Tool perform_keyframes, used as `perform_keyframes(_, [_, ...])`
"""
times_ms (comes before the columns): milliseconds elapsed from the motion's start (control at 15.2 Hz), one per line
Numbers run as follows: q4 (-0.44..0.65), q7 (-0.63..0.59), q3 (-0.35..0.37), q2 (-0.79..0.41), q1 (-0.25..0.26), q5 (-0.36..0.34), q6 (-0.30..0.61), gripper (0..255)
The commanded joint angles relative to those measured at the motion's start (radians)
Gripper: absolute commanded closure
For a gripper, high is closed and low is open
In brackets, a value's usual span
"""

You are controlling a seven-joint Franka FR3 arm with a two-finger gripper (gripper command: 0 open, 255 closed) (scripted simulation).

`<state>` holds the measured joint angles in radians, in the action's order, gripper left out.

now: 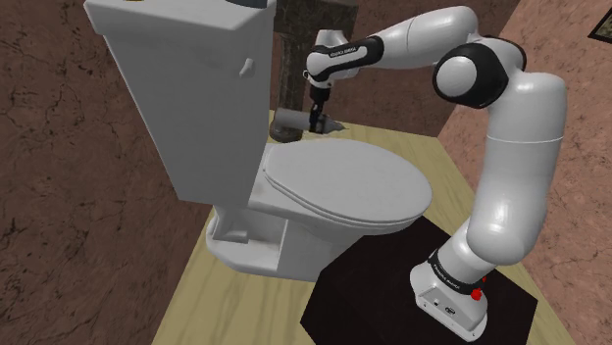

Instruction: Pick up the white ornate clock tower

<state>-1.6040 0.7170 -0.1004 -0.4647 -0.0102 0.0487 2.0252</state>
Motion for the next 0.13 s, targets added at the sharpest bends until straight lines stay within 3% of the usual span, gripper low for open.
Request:
perform_keyframes(0, [0.006,-0.002,0.000,0.006,0.001,-0.001,-0.011,255])
perform_keyframes(66, [0.006,-0.002,0.000,0.006,0.001,-0.001,-0.011,255])
